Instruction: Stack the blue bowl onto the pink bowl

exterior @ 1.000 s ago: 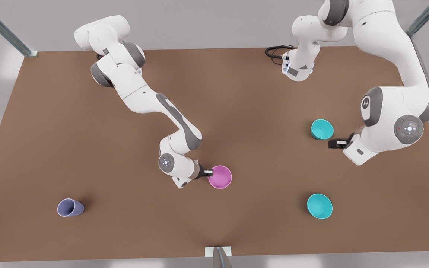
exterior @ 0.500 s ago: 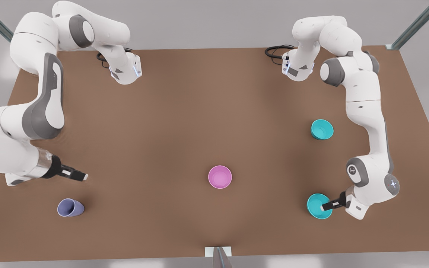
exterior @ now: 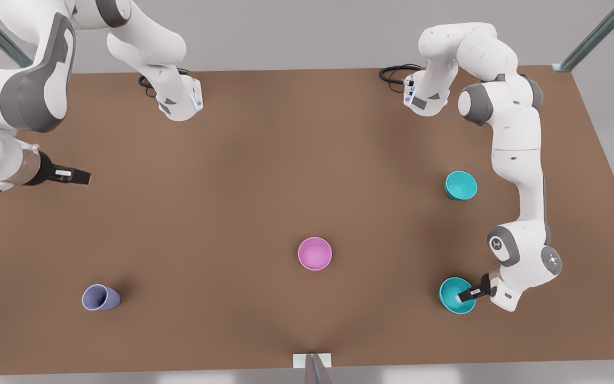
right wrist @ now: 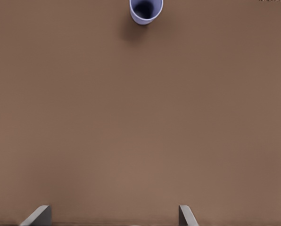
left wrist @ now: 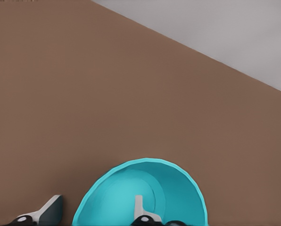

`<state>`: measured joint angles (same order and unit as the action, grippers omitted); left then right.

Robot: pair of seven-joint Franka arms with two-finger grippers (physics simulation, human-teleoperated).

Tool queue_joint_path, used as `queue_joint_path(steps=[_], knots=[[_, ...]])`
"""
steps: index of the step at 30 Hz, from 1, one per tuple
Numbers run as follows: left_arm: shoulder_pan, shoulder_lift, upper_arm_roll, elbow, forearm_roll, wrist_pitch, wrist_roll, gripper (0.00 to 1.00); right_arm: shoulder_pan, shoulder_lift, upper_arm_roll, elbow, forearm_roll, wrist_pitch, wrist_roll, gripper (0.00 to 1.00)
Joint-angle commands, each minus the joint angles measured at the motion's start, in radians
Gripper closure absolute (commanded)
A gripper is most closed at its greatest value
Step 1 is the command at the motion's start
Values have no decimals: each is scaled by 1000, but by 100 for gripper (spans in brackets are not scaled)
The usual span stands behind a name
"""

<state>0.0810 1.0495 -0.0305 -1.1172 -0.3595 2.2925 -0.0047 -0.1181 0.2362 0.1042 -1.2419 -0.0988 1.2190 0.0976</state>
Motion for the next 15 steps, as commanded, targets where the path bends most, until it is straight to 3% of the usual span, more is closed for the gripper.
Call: queue_joint_path(steps=[1, 2, 3, 5, 10, 13, 15], knots=[[-1, -11, 0, 1, -4, -36, -4, 55, -8, -60, 0, -91, -1, 71, -202, 0], [-1, -11, 0, 1, -4, -42, -8, 57, -11, -127, 0, -198, -1, 137, -199, 0], [-1, -11, 0, -1, -4, -45, -12, 69, -9, -138, 0, -212, -1, 145, -197, 0], [-3, -9, 0, -1, -3, -59, -14, 78, -9, -135, 0, -209, -1, 145, -193, 0], [-13, -16, 1, 1, -1, -73, -64, 79, -23, -126, 0, -209, 1, 145, -193, 0], [-20, -72, -5, 34, -3, -240, -201, 79, -23, -123, 0, -208, 1, 146, -193, 0], [-107, -118, 1, 74, 2, -309, -325, 79, -25, -124, 0, -208, 1, 146, -193, 0]])
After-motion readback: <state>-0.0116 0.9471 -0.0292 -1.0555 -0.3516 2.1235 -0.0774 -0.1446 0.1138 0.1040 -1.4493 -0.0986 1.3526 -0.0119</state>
